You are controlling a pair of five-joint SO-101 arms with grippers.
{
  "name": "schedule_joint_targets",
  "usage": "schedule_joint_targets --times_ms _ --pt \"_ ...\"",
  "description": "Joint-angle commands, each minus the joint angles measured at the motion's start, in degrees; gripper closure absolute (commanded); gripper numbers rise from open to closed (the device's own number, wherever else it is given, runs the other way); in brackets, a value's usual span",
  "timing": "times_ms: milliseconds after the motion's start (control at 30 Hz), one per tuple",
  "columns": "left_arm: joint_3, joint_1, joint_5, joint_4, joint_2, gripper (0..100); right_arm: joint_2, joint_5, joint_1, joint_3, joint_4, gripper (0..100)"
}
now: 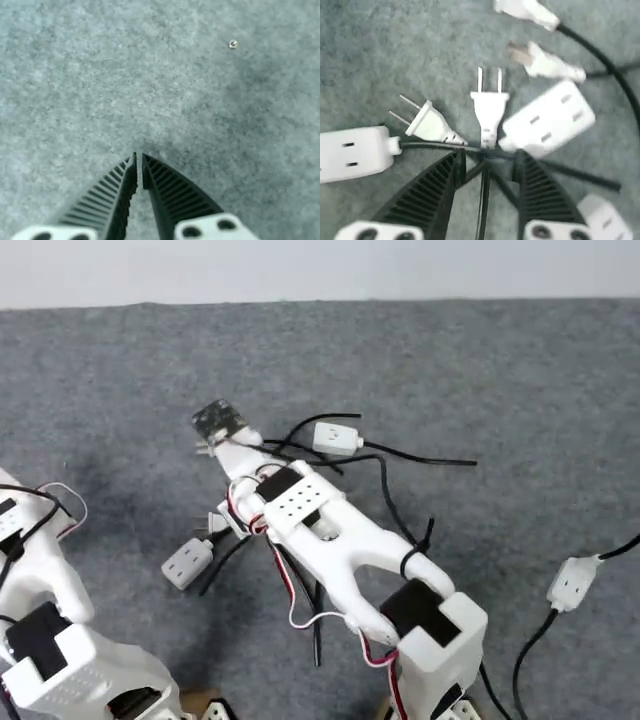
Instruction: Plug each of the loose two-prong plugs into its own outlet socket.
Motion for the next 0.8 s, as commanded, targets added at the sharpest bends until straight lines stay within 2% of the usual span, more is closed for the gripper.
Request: schedule_joint_targets --times_ms 0,167,400,600,767 --pt "-2.51 -0.26 0.53 0.44 -0.26 98 0.48 2.29 0.84 -3.52 -4.35 84.3" --pt "-2.51 -0.26 0.53 0.44 -0.09 98 2.42 6.51 0.75 -3.78 -6.64 76.4" --pt "-2.51 -0.09 0.35 0.44 -0.09 98 10.59 6.59 0.75 -13.19 -2.42 76.0" --pt "-2.51 -0.09 0.35 0.44 0.00 98 20.26 6.59 0.40 -29.10 9.45 76.0" --pt "-2.51 -0.09 0.26 0.44 0.00 98 24.84 6.59 -2.77 -38.07 21.23 76.1"
